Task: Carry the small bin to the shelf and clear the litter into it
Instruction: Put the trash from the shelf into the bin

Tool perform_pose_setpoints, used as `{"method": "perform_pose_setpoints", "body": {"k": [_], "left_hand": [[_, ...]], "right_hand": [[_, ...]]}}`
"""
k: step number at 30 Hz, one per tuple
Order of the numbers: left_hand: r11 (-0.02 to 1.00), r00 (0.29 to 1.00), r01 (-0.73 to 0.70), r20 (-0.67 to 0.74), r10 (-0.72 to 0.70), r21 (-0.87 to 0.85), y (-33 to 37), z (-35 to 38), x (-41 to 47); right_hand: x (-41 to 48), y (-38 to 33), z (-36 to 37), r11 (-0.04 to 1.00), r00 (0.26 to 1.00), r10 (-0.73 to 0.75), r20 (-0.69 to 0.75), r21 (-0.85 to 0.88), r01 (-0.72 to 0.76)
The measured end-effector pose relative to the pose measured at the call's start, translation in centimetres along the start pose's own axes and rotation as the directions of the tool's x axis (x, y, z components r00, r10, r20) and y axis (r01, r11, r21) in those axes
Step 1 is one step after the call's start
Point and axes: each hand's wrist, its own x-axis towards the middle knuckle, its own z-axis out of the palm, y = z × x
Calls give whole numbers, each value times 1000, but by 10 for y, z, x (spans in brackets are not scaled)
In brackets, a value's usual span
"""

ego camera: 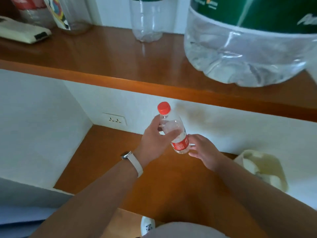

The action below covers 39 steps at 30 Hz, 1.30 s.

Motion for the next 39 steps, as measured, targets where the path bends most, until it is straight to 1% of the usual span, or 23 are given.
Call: {"method": "perform_pose_setpoints", "body": {"k": [3, 7, 10, 11, 14, 15, 16, 17, 22, 24, 29, 33, 36, 39], "left_hand": [[1000, 998, -23, 64, 23, 4, 21, 31, 1], [1000, 992, -21, 127, 23, -18, 40, 69, 3], [999, 987, -27, 156, 33, -38, 52, 96, 5], [999, 986, -25, 165, 32, -46, 56, 106, 6], [997, 978, 7, 206, 10, -81, 64, 137, 8], [996, 974, 15, 227, 6, -89, 66, 148, 7], [996, 969, 19, 249, 4, -92, 67, 158, 7], [995, 963, 22, 270, 4, -93, 69, 168, 6], [994, 937, 41, 349, -4, -97, 79, 212, 7], [995, 930, 42, 369, -5, -92, 83, 227, 8], [1000, 920, -2, 392, 7, -13, 90, 256, 11], [997, 913, -55, 408, 30, 50, 93, 274, 14], [984, 902, -126, 428, 58, 130, 86, 285, 18], [961, 879, -185, 471, 68, 205, 79, 295, 19]], "right_hand": [[-21, 2, -36, 994, 999, -22, -38, -105, 18], [-47, 4, -80, 998, 989, -35, -144, -58, 27], [-62, 6, -105, 999, 971, 1, -239, -40, -11], [-68, 5, -114, 999, 969, 26, -247, 30, -19], [-77, 23, -147, 999, 962, -10, -272, 42, 22], [-81, 27, -155, 997, 958, -47, -281, -70, 29], [-84, 30, -164, 997, 942, -47, -333, -78, 22], [-85, 34, -173, 999, 932, -30, -361, -40, 16], [-98, 56, -208, 999, 917, -29, -397, -27, 20], [-100, 66, -219, 1000, 910, -12, -415, 9, 17], [-101, 81, -243, 997, 892, 18, -452, 76, 19], [-99, 91, -258, 997, 898, 21, -439, 74, 13], [-97, 95, -265, 998, 906, 12, -423, 54, 12], [-93, 99, -271, 1000, 914, -4, -405, -1, 4]]}}
